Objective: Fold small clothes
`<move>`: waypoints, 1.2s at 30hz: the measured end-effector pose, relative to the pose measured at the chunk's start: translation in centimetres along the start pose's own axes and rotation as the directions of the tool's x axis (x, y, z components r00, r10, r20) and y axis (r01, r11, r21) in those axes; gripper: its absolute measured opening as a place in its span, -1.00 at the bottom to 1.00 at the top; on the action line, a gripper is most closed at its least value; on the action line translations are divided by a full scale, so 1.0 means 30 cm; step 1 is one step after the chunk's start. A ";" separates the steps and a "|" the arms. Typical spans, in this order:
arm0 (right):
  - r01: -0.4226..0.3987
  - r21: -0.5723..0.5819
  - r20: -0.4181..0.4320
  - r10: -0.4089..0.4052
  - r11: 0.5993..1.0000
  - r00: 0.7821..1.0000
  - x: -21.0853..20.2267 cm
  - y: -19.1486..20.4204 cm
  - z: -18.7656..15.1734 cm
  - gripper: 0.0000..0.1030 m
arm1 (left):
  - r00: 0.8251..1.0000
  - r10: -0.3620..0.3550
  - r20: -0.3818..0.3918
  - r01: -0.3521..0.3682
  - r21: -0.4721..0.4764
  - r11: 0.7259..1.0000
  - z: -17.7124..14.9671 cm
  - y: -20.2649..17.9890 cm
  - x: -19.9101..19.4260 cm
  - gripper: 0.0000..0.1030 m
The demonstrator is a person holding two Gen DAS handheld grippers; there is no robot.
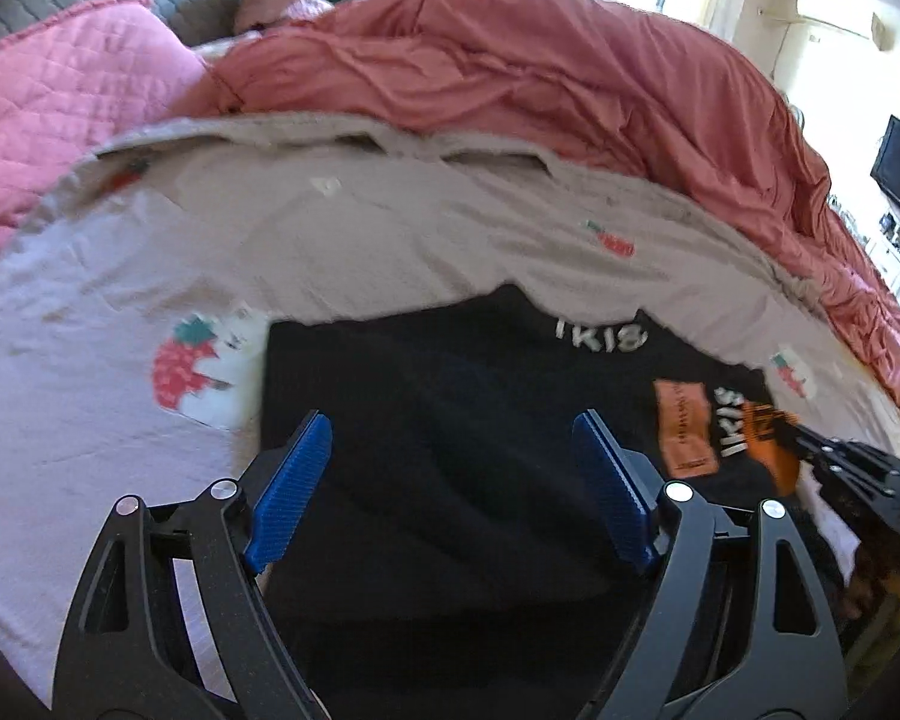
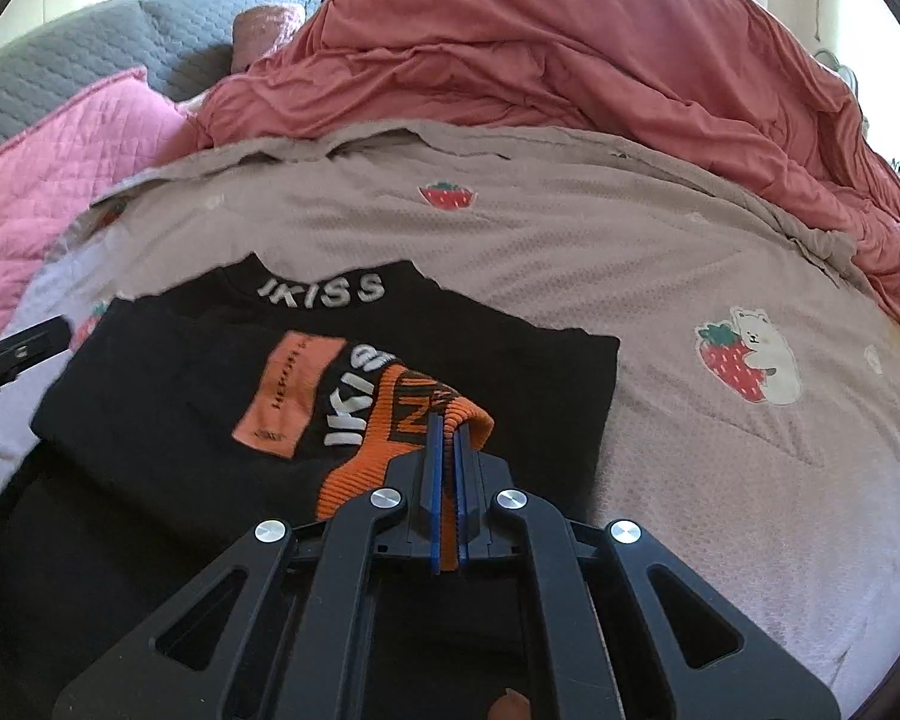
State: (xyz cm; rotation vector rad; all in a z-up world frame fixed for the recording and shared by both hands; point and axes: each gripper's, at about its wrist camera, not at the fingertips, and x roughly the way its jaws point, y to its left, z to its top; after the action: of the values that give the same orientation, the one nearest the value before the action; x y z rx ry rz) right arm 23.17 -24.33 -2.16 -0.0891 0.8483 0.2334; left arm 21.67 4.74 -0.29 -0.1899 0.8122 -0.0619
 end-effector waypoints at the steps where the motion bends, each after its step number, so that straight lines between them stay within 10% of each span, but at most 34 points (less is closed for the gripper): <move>1: 0.011 -0.005 -0.031 -0.011 1.000 0.999 0.021 0.002 -0.010 -0.94 | 1.000 -0.011 -0.024 0.011 -0.002 1.000 -0.019 0.011 0.031 0.46; 10: -0.128 0.183 -0.021 0.134 0.975 0.991 -0.008 -0.086 -0.015 -0.41 | 0.997 -0.047 -0.060 0.047 0.000 0.999 -0.095 0.048 0.068 0.46; 15: -0.129 0.335 -0.056 0.156 0.933 0.986 0.038 -0.174 0.022 -0.40 | 0.998 -0.063 -0.016 0.063 -0.027 0.998 -0.094 0.067 0.033 0.46; 21: -0.235 0.551 -0.126 0.358 0.801 0.925 0.151 -0.226 0.003 -0.39 | 0.998 -0.065 -0.015 0.064 -0.034 0.997 -0.091 0.070 0.036 0.46; 24: -0.271 0.545 -0.079 0.371 0.793 0.925 0.136 -0.216 0.017 -0.77 | 0.998 -0.068 -0.011 0.067 -0.029 0.997 -0.092 0.071 0.036 0.46; 29: -0.299 0.373 0.073 0.293 0.879 0.953 0.025 -0.154 0.065 -0.81 | 0.997 -0.075 -0.004 0.075 -0.036 0.997 -0.091 0.076 0.033 0.46; 36: 0.030 0.037 -0.053 -0.028 0.999 0.998 0.072 -0.017 0.055 -0.78 | 0.997 -0.077 -0.010 0.076 -0.034 0.997 -0.089 0.073 0.033 0.46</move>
State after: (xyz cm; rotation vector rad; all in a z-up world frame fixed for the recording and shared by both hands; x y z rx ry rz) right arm 25.87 -24.19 -2.71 -0.0729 0.9024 0.1883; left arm 20.38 6.37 -3.21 -0.2526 0.8170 -0.1214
